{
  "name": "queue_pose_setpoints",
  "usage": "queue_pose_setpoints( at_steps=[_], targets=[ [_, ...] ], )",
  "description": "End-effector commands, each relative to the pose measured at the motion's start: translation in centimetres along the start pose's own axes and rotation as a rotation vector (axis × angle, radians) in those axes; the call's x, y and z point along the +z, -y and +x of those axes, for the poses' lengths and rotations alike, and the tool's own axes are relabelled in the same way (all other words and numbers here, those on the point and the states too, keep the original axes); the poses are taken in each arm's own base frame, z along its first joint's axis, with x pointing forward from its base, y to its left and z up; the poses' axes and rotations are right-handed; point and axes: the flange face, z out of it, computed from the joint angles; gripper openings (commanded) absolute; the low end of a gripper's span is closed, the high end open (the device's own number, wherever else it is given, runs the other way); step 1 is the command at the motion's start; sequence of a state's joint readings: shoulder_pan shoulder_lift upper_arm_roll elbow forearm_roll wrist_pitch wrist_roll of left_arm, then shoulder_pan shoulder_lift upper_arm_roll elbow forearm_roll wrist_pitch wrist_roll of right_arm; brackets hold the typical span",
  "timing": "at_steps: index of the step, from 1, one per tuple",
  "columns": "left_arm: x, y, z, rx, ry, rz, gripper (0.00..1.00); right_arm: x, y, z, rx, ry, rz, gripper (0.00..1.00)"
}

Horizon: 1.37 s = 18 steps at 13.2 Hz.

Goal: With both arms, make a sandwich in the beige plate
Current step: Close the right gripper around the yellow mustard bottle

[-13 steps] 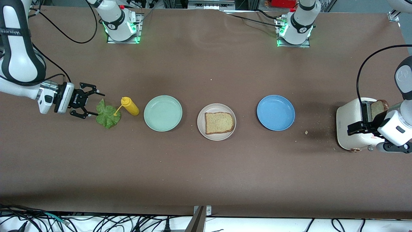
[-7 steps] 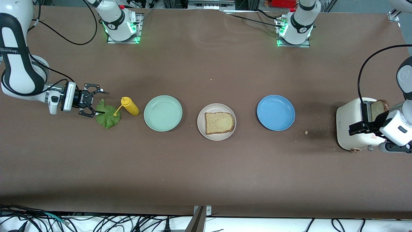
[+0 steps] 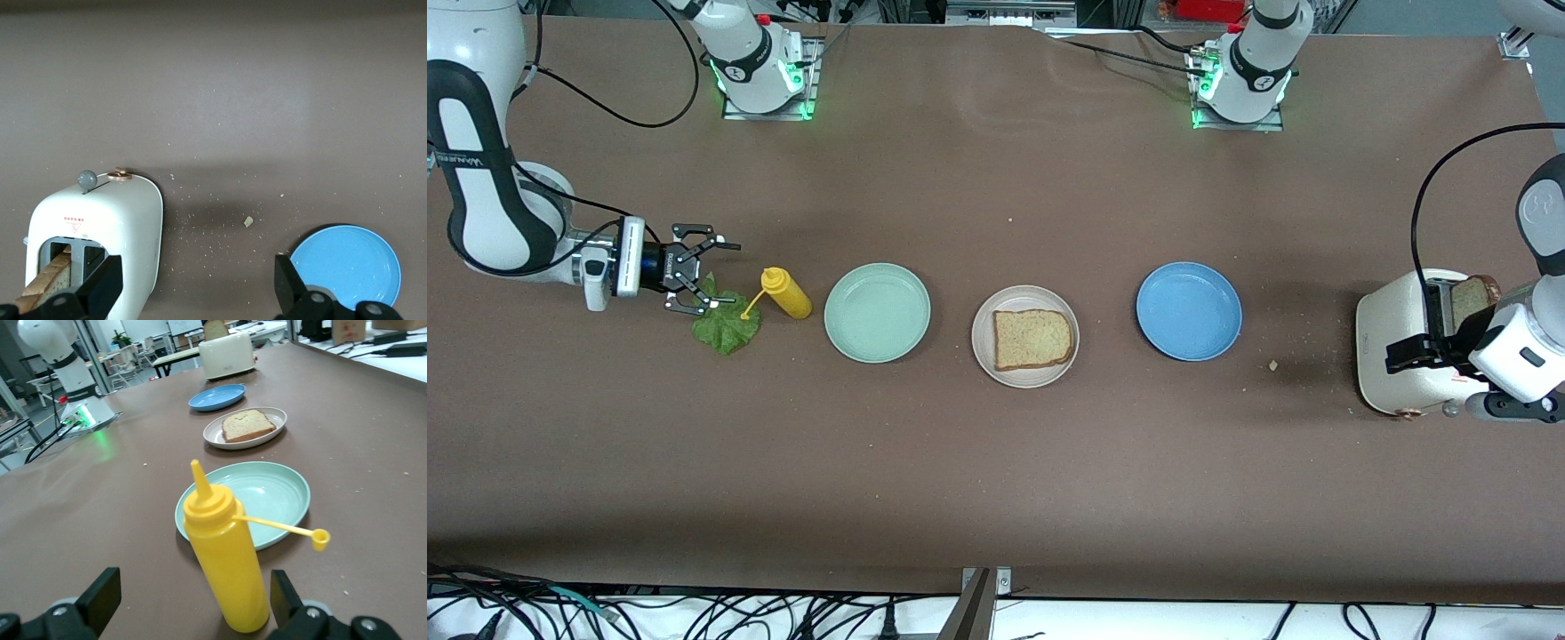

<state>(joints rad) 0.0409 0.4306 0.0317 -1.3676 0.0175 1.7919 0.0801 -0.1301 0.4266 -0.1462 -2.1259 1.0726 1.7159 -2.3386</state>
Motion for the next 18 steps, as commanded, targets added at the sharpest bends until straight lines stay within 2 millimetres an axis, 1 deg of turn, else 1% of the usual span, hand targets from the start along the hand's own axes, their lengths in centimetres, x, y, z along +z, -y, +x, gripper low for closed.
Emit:
queue_pose_setpoints(
  at_steps=[1,3,4,6,7,8,9,10,11,12,13,14,15,17,18],
  targets=[
    [-0.1,-0.2,-0.2,0.004,0.006,0.024,1.0,1.7,-0.7,-1.3,-0.065,-0.045,0.021,0.99],
    [-0.1,-0.2,-0.2,0.004,0.005,0.024,1.0,3.2,-1.8,-1.9,-0.109,-0.076,0.032,0.99],
    [-0.1,-0.3,-0.2,0.006,0.004,0.024,1.0,3.6,-2.4,-2.0,-0.126,-0.098,0.025,0.99],
    [0.0,-0.5,-0.1,0.007,0.004,0.024,1.0,4.3,-2.5,-2.1,-0.14,-0.119,0.026,0.99],
    [0.0,-0.4,-0.1,0.006,0.004,0.024,1.0,5.0,-2.6,-2.2,-0.158,-0.137,0.027,0.99],
    [-0.1,-0.4,0.0,0.007,0.003,0.025,1.0,5.7,-2.4,-2.9,-0.153,-0.148,0.039,0.99],
    [-0.1,-0.4,0.0,0.006,0.003,0.025,1.0,6.7,-2.0,-4.1,-0.126,-0.178,0.063,0.99],
    [0.1,-0.6,-0.1,0.006,0.006,0.024,1.0,7.3,-2.0,-4.6,-0.119,-0.206,0.064,0.99],
    [0.1,-0.6,-0.1,0.006,0.007,0.024,1.0,7.4,-2.0,-4.6,-0.123,-0.219,0.055,0.99],
    [0.1,-0.6,-0.1,0.004,0.007,0.025,1.0,7.5,-2.1,-4.5,-0.126,-0.222,0.056,0.92],
    [0.1,-0.6,-0.1,0.003,0.006,0.024,1.0,7.5,-2.3,-4.2,-0.133,-0.222,0.056,0.65],
    [0.2,-0.6,-0.1,0.003,0.009,0.023,1.0,7.3,-2.9,-3.6,-0.148,-0.22,0.054,0.36],
    [0.2,-0.7,-0.1,0.003,0.01,0.025,1.0,7.4,-3.4,-2.9,-0.166,-0.222,0.057,0.18],
    [0.2,-0.5,-0.1,0.003,0.009,0.025,1.0,7.3,-4.1,-1.5,-0.178,-0.236,0.074,0.0],
    [0.2,-0.6,-0.1,0.003,0.009,0.025,1.0,7.3,-4.2,-1.3,-0.158,-0.244,0.081,0.0]
  ],
)
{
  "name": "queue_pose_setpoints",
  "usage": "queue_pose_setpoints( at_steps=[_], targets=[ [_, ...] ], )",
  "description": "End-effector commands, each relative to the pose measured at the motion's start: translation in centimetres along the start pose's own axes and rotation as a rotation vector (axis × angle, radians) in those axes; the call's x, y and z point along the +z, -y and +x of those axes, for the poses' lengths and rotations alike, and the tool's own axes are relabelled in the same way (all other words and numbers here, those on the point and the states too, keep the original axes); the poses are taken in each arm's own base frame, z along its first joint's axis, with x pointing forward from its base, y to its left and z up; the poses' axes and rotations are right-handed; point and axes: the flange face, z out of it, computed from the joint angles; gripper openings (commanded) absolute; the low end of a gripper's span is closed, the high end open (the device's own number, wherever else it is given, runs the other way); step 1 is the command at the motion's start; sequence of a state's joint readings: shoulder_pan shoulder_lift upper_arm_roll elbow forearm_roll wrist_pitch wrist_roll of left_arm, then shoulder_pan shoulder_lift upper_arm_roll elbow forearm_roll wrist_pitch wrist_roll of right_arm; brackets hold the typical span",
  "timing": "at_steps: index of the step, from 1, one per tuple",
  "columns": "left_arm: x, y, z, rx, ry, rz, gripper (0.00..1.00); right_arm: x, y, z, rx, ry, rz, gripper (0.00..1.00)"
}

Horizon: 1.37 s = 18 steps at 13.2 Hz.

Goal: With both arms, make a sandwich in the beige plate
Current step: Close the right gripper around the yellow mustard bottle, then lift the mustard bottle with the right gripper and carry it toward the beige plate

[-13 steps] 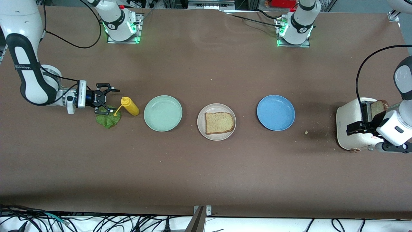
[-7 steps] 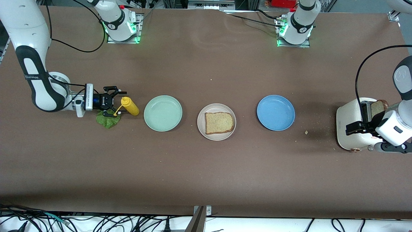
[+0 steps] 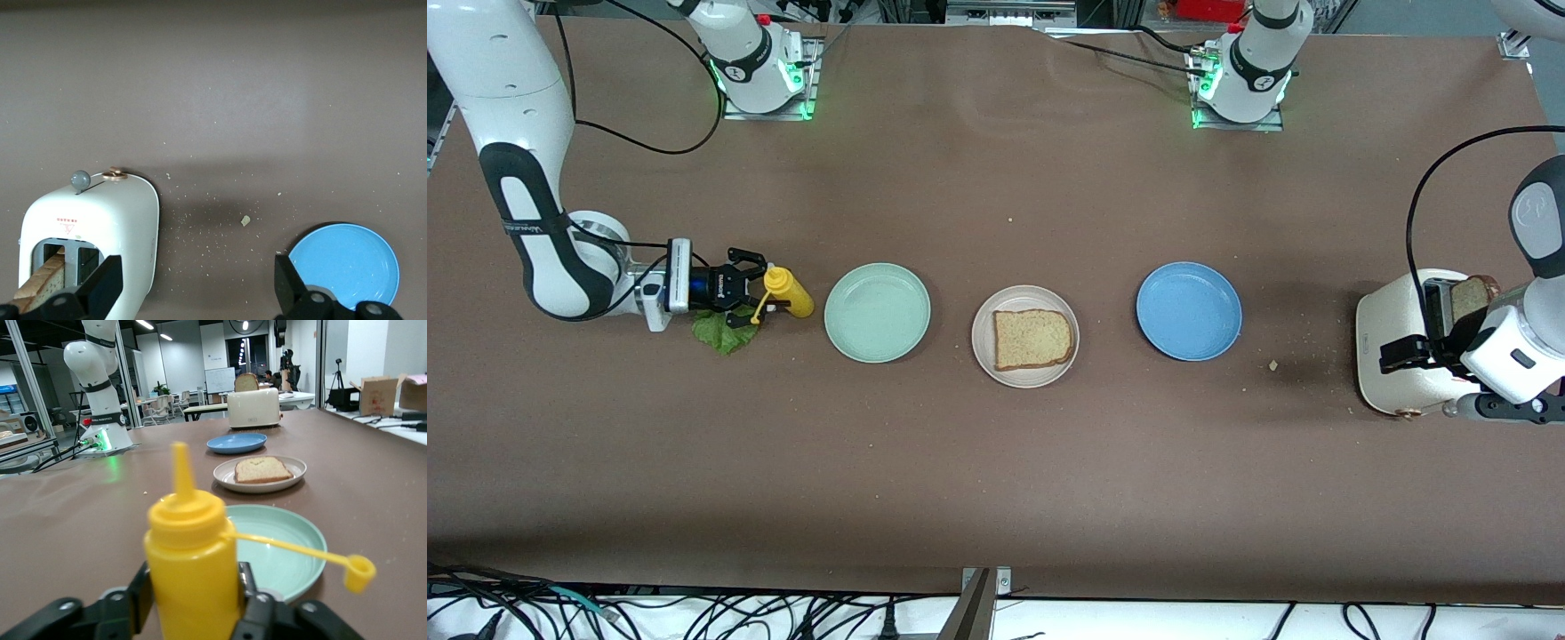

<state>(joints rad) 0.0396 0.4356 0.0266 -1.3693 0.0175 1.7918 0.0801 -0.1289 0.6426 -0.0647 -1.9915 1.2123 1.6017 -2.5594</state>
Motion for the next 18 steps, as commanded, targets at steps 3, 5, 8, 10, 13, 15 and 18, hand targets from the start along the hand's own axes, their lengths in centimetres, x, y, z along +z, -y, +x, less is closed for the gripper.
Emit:
queue_pose_setpoints(
  at_steps=[3,5,8,10,13,15,18],
  targets=[
    [-0.1,-0.1,-0.2,-0.002,0.006,0.027,1.0,-0.2,-2.3,3.9,0.093,-0.052,0.066,0.0],
    [-0.1,0.0,-0.2,0.0,0.006,0.027,1.0,-0.4,-3.7,6.5,0.14,-0.016,0.101,0.0],
    [-0.1,0.1,-0.2,-0.002,0.006,0.027,1.0,1.6,-6.8,11.9,0.228,0.111,0.177,0.0],
    [-0.1,0.3,-0.3,-0.005,0.006,0.027,1.0,4.8,-8.6,15.7,0.322,0.216,0.215,0.0],
    [0.0,0.2,-0.3,-0.003,0.009,0.027,1.0,11.6,-11.0,22.1,0.429,0.438,0.186,0.0],
    [0.0,0.3,-0.3,-0.005,0.009,0.027,1.0,17.2,-11.5,25.8,0.463,0.603,0.12,0.0],
    [0.0,0.2,-0.3,-0.002,0.009,0.027,1.0,25.2,-10.1,27.6,0.457,0.827,0.033,0.0]
  ],
)
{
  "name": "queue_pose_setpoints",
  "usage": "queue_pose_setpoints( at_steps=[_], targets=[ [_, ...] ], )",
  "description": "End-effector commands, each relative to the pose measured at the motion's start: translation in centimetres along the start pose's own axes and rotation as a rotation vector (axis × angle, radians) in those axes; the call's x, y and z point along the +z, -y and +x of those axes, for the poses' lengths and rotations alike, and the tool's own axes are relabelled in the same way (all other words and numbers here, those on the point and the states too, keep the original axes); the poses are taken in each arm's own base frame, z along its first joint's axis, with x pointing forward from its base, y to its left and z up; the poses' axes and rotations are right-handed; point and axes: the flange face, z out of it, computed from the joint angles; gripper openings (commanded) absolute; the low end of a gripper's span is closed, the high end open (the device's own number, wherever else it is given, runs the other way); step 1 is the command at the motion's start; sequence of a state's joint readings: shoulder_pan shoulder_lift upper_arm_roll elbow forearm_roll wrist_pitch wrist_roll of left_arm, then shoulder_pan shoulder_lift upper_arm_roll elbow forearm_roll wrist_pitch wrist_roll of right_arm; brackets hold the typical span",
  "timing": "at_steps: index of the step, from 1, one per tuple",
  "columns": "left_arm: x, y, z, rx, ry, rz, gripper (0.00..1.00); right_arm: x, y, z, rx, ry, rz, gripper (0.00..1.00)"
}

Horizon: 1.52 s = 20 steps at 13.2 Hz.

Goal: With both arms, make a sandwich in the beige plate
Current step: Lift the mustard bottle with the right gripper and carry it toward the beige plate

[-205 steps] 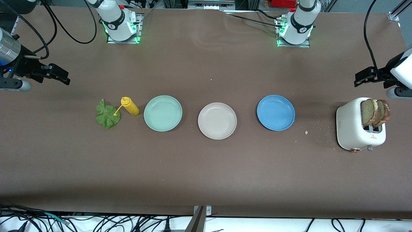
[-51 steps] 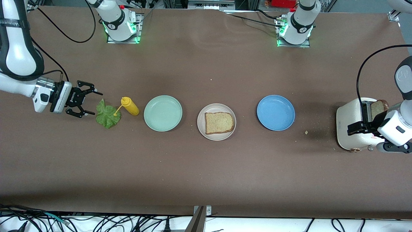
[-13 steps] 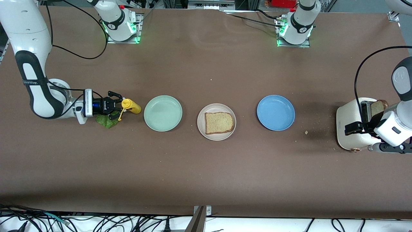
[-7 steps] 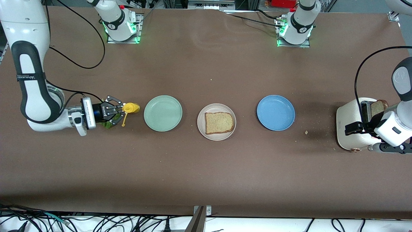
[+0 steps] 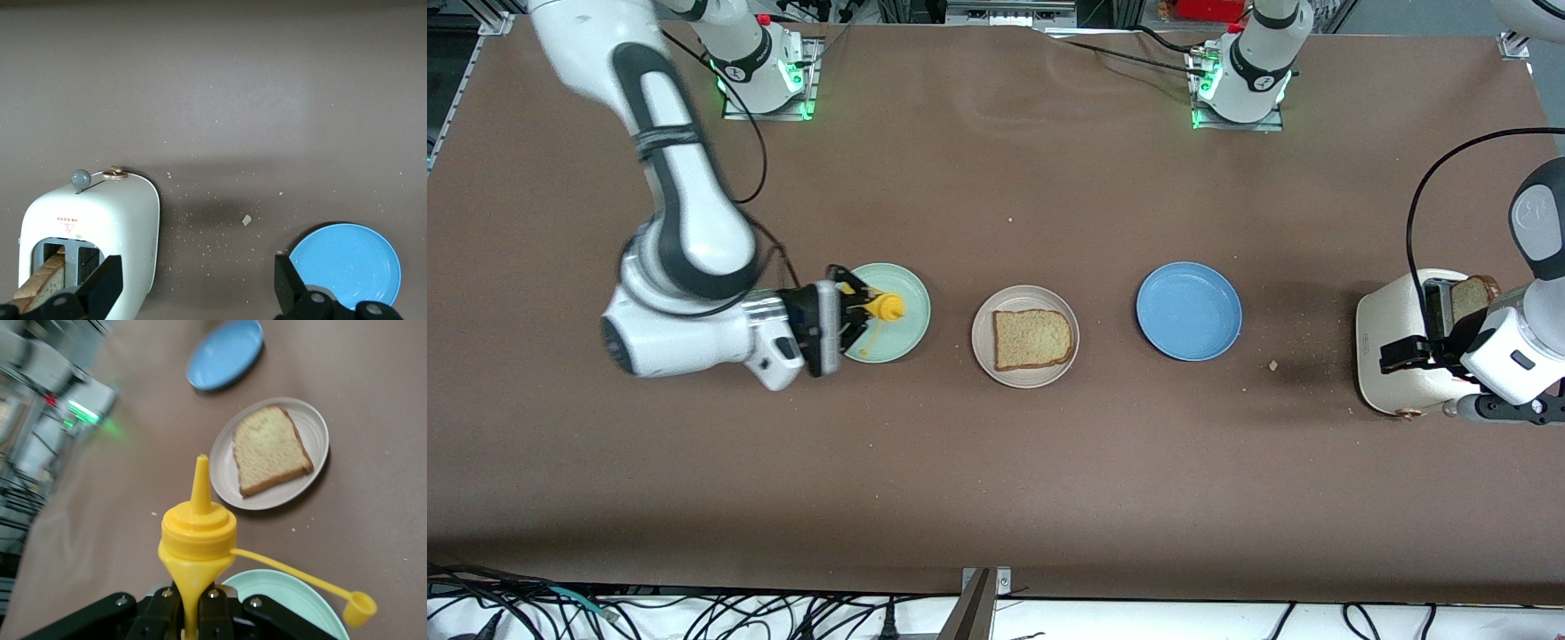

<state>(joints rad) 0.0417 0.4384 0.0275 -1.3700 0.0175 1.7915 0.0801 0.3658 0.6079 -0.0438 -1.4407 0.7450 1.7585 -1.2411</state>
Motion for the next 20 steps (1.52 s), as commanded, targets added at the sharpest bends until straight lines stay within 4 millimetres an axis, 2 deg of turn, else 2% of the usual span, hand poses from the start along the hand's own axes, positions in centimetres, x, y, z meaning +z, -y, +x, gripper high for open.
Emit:
queue_pose_setpoints(
  at_steps=[1,3,5,7,13,15,17,20],
  targets=[
    [-0.2,0.0,-0.3,0.001,0.005,0.027,1.0,3.4,2.2,3.9,0.01,0.168,-0.108,0.0],
    [-0.2,0.0,-0.3,0.0,0.006,0.027,1.0,5.2,4.2,6.3,0.005,0.29,-0.175,0.0],
    [-0.2,0.0,-0.3,0.001,0.008,0.027,1.0,7.0,5.6,7.6,0.004,0.413,-0.252,0.0],
    [-0.1,-0.1,-0.4,0.002,0.019,0.026,1.0,7.4,6.4,8.6,0.039,0.493,-0.338,0.0],
    [-0.1,-0.1,-0.4,0.003,0.019,0.026,1.0,15.2,13.9,13.4,-0.038,0.812,-0.682,0.0],
    [0.0,0.1,-0.5,-0.001,0.02,0.026,1.0,17.5,15.2,14.1,-0.119,0.89,-0.763,0.0],
    [0.1,0.0,-0.4,0.001,0.022,0.026,1.0,20.7,16.9,14.8,-0.237,0.987,-0.846,0.0],
    [0.1,-0.1,-0.5,0.003,0.023,0.026,1.0,23.7,17.5,14.5,-0.308,1.061,-0.892,0.0]
  ],
)
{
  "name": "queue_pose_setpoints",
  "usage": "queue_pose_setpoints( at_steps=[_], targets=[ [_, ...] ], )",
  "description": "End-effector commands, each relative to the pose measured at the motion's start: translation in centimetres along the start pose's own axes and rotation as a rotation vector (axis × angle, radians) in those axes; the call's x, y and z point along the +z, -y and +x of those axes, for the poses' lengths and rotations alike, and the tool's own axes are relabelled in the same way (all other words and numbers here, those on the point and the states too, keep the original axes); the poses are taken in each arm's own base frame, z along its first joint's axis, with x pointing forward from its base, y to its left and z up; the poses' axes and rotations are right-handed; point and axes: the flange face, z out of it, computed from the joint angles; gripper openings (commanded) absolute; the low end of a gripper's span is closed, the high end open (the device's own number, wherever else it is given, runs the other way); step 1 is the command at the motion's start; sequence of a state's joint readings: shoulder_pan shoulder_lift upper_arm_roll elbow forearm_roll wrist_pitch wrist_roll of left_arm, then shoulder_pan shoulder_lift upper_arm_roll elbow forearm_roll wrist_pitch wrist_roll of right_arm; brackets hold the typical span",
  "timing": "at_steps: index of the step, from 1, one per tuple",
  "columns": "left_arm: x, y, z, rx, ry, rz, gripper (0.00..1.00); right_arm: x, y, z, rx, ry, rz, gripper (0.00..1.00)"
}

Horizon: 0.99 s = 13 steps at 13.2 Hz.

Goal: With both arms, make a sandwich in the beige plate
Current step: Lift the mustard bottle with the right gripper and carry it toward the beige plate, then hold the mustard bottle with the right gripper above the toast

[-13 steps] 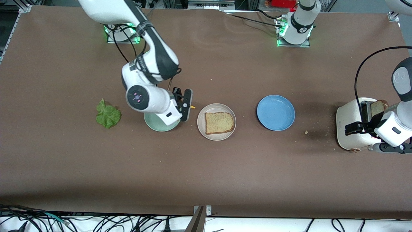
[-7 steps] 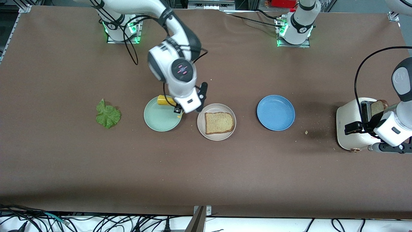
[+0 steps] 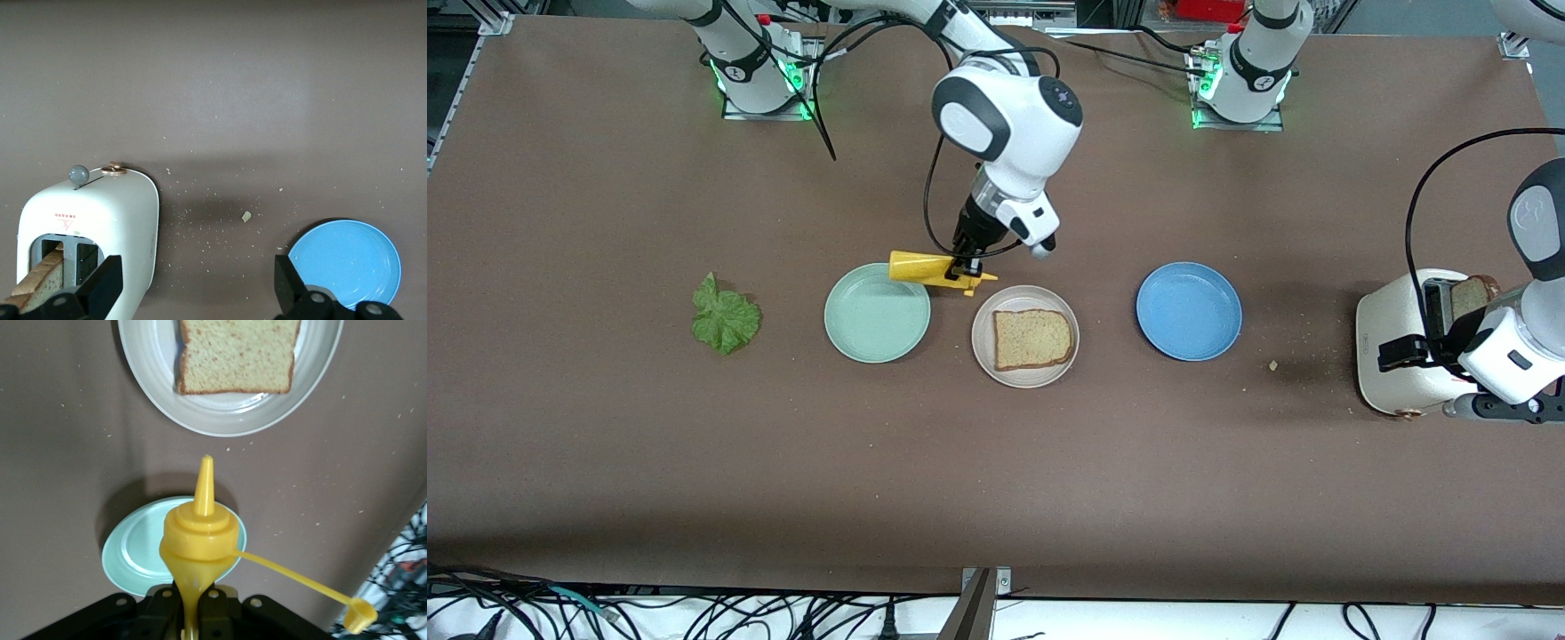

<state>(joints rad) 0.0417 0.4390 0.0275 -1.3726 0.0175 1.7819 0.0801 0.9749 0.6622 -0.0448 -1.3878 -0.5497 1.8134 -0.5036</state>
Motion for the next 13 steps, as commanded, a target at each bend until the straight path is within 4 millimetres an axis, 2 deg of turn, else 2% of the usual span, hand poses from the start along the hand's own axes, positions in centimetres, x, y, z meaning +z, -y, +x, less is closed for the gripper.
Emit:
queue_pose_setpoints(
  at_steps=[1,3,6,9,11,13],
  targets=[
    [-0.1,-0.2,-0.3,0.004,0.012,0.026,1.0,0.2,0.4,0.9,-0.017,0.046,-0.04,0.0],
    [-0.1,-0.2,-0.3,0.004,0.012,0.026,1.0,0.3,0.1,0.6,-0.006,0.042,-0.03,0.0],
    [0.1,-0.2,-0.3,0.004,0.015,0.026,1.0,0.5,-1.8,-1.4,0.065,-0.017,0.07,0.0],
    [0.3,-0.3,-0.4,0.006,0.018,0.026,1.0,0.9,-5.3,-6.0,0.182,-0.126,0.234,0.0],
    [0.3,-0.3,-0.4,0.006,0.018,0.026,1.0,1.1,-7.0,-8.2,0.206,-0.215,0.326,0.0],
    [0.3,-0.3,-0.4,0.006,0.018,0.026,1.0,3.3,-9.1,-11.1,0.23,-0.32,0.449,0.0]
  ],
)
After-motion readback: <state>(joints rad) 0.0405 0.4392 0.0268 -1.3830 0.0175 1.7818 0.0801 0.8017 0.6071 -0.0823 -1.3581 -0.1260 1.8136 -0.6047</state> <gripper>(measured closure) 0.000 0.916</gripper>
